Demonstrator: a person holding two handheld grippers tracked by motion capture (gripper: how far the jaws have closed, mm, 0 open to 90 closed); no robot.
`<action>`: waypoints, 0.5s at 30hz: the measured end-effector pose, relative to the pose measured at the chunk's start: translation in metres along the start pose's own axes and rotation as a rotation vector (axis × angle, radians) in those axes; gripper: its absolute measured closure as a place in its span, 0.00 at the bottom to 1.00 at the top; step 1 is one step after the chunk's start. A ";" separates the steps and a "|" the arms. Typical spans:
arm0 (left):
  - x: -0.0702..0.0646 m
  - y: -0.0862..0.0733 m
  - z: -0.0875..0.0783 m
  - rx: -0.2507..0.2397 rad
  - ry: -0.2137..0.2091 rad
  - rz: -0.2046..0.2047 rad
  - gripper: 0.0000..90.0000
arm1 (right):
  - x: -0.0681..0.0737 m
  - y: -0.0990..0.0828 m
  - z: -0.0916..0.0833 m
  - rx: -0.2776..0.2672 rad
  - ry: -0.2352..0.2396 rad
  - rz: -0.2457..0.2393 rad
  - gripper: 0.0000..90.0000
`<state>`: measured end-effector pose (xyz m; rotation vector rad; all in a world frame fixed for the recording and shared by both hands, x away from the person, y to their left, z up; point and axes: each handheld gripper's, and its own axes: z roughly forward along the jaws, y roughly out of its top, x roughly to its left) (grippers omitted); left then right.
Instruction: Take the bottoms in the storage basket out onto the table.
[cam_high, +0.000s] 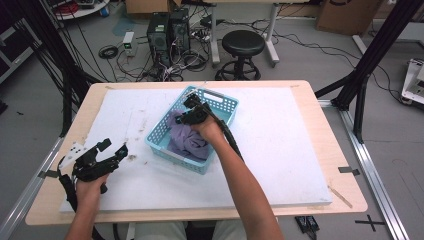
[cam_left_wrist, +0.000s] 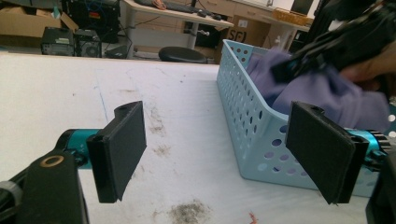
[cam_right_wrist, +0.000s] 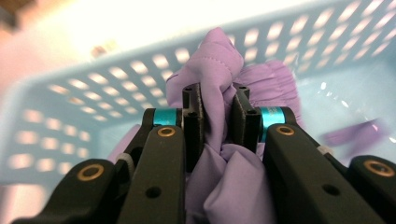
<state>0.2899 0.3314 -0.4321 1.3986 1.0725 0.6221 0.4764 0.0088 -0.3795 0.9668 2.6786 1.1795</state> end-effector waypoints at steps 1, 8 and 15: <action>0.000 0.000 0.000 0.000 -0.001 0.000 0.23 | -0.001 0.001 -0.009 -0.030 0.011 -0.005 0.87; -0.002 0.000 0.002 0.001 -0.005 -0.002 0.23 | -0.009 0.006 -0.067 -0.197 0.065 -0.027 0.87; -0.002 0.000 0.003 -0.005 -0.008 -0.006 0.23 | -0.009 0.012 -0.102 -0.284 0.085 -0.068 0.87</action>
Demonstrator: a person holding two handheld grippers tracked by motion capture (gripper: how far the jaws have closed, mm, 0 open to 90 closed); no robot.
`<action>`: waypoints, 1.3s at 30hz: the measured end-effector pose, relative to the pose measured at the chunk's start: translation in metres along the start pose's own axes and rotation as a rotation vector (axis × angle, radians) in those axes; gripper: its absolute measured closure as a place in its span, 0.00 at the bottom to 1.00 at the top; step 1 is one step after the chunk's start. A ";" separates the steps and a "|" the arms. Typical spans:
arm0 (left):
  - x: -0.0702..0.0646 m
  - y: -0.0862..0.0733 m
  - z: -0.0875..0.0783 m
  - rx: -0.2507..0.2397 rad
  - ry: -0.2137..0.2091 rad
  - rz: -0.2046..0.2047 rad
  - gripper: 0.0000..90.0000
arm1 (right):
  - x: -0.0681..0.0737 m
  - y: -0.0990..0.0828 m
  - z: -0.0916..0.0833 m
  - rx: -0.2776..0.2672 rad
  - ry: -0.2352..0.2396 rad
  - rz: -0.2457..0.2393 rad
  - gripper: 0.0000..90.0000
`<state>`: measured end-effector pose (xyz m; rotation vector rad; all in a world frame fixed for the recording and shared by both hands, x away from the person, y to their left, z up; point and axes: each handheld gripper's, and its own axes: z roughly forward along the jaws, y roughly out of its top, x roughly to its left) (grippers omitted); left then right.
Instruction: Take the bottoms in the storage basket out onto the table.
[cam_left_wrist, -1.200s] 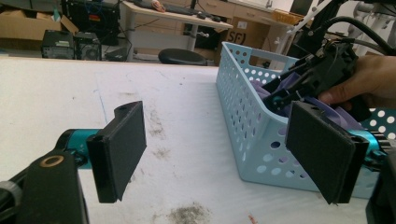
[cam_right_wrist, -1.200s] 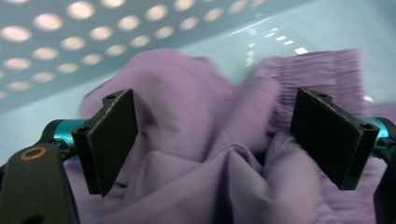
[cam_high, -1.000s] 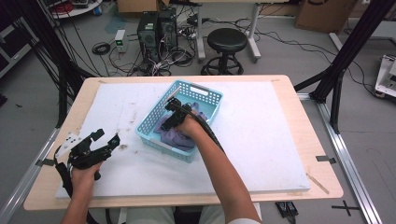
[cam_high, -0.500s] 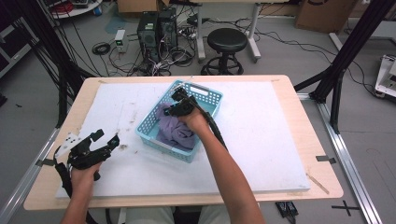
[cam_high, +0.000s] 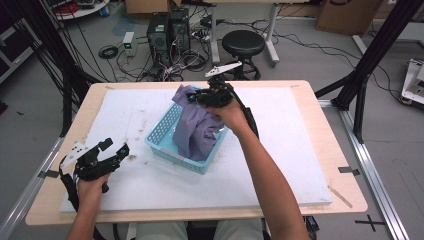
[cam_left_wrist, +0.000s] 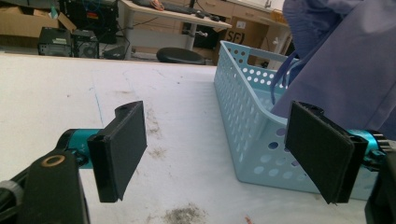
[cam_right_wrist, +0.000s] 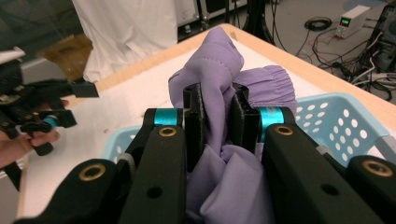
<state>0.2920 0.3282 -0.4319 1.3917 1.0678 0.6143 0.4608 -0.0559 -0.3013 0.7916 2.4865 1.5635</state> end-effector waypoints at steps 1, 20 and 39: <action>0.000 0.000 0.000 -0.002 -0.001 -0.001 0.23 | 0.001 0.001 -0.002 -0.006 0.001 0.002 0.87; 0.001 -0.001 0.000 0.008 -0.012 -0.001 0.23 | 0.012 0.050 -0.072 -0.151 0.003 -0.073 0.87; -0.003 -0.001 0.002 0.015 -0.019 0.011 0.23 | 0.012 0.028 -0.207 -0.302 -0.095 -0.086 0.87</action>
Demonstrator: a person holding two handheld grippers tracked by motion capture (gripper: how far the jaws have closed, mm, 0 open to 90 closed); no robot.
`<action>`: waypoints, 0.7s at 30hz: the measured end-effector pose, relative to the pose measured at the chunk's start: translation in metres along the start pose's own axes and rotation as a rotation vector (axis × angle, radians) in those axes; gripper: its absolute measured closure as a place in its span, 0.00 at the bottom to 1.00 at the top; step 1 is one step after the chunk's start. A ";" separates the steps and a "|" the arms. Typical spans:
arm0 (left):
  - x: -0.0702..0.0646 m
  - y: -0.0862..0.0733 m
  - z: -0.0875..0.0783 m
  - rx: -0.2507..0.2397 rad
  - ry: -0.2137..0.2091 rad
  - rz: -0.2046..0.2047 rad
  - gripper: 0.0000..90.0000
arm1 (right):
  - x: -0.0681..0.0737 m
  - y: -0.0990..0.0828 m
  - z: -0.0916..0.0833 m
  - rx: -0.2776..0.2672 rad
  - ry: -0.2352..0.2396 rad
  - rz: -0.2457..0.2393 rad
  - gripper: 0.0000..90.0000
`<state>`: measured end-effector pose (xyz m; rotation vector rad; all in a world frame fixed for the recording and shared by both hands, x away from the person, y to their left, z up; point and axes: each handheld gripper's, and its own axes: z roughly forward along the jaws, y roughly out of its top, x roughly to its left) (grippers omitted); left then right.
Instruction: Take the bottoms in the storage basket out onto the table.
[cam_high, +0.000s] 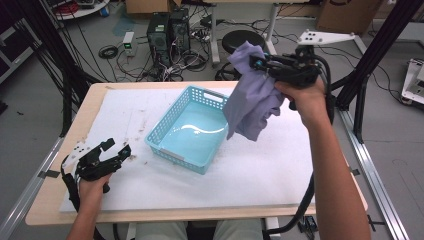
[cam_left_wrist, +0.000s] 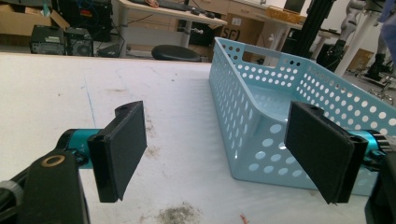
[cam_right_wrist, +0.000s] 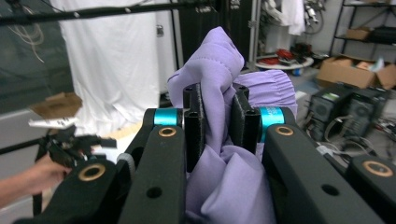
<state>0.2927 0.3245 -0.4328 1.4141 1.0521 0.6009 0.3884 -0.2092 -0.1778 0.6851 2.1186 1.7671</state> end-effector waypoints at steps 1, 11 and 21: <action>-0.001 0.000 0.000 0.000 -0.001 -0.001 0.23 | -0.002 -0.004 -0.007 0.009 -0.012 0.000 0.87; -0.004 -0.001 0.002 0.010 -0.003 0.011 0.23 | -0.025 -0.083 -0.029 0.128 -0.104 0.062 0.86; -0.007 -0.002 0.003 0.018 -0.006 0.019 0.23 | -0.047 -0.164 -0.013 0.275 -0.227 0.122 0.84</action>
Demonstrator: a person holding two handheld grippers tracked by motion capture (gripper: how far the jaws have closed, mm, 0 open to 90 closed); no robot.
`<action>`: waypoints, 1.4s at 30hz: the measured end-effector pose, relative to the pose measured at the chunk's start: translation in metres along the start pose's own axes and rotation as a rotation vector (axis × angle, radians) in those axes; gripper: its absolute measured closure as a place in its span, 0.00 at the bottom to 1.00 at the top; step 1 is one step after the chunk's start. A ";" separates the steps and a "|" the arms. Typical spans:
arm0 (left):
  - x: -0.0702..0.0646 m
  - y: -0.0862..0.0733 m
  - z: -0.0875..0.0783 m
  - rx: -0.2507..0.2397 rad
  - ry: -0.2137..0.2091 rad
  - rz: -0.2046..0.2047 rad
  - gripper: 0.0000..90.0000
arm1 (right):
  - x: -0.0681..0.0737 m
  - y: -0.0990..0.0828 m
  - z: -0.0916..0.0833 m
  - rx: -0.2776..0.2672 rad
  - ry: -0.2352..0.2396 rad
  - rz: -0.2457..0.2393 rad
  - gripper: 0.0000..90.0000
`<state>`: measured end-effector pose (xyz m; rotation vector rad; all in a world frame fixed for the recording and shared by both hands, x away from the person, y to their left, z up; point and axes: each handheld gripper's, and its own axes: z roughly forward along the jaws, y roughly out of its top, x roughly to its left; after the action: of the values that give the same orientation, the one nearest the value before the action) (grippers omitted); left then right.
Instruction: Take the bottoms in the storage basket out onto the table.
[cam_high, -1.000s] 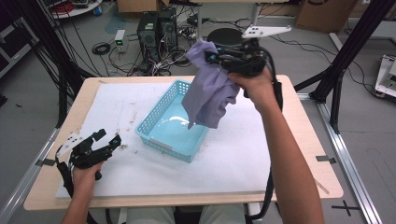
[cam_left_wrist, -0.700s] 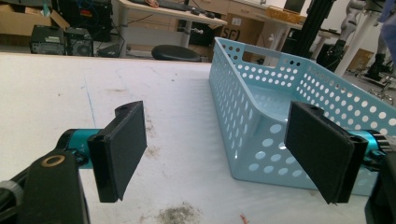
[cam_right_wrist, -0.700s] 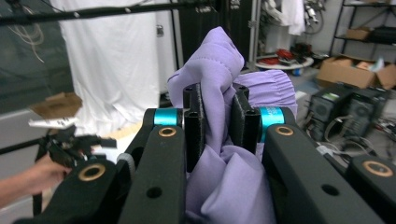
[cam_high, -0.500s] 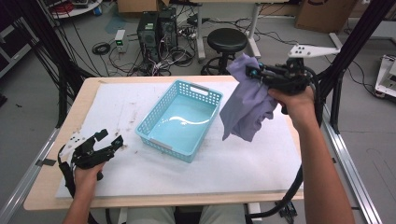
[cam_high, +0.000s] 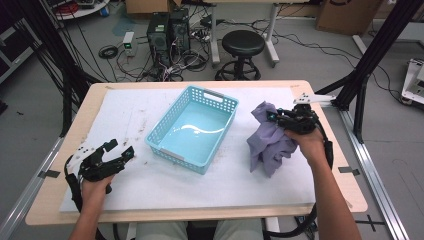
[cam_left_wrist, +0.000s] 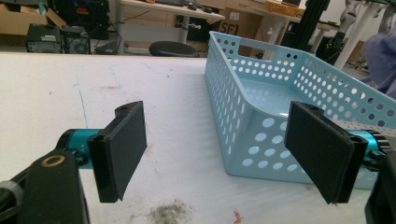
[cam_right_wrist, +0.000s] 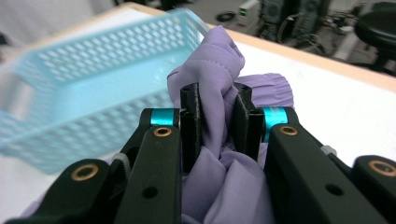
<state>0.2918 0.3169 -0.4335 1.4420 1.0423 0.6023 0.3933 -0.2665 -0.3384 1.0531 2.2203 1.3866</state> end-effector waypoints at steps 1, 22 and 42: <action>0.000 0.000 0.000 0.005 -0.002 0.003 0.23 | -0.001 -0.004 0.003 0.005 -0.007 0.003 0.83; -0.004 -0.001 0.002 0.005 -0.007 0.006 0.23 | 0.013 -0.046 -0.018 0.049 -0.032 0.044 0.46; -0.009 0.000 0.002 0.006 -0.018 0.011 0.23 | 0.001 -0.079 -0.017 0.113 -0.157 0.096 0.49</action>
<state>0.2896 0.3080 -0.4319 1.4564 1.0234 0.5932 0.3488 -0.2970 -0.3988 1.2758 2.1802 1.1821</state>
